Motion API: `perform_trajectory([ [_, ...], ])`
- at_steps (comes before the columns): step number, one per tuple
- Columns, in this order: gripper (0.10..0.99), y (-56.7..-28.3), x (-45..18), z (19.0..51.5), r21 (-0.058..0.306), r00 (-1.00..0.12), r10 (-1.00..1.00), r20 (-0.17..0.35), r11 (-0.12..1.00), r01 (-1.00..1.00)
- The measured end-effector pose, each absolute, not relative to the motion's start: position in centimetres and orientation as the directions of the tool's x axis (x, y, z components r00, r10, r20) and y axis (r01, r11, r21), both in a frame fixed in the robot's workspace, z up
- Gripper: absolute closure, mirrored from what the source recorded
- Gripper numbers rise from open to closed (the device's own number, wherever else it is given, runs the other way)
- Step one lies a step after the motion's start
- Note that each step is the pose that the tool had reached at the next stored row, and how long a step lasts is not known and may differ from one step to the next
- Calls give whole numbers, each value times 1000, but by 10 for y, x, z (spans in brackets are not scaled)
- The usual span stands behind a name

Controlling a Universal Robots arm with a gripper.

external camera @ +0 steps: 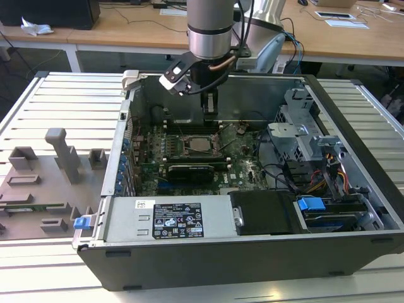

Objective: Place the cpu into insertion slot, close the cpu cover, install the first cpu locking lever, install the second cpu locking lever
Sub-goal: 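Close the cpu cover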

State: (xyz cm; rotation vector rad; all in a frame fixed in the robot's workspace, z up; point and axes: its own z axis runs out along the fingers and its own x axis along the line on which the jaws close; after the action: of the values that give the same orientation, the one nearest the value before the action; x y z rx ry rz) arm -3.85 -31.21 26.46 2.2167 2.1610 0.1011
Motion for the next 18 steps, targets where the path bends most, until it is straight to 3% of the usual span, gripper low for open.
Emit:
perform_trajectory([
  [6,980,-312,-38,288,77,25,1000,15,-26,997],
  [18,980,-312,-15,289,77,25,1000,14,-26,997],
])
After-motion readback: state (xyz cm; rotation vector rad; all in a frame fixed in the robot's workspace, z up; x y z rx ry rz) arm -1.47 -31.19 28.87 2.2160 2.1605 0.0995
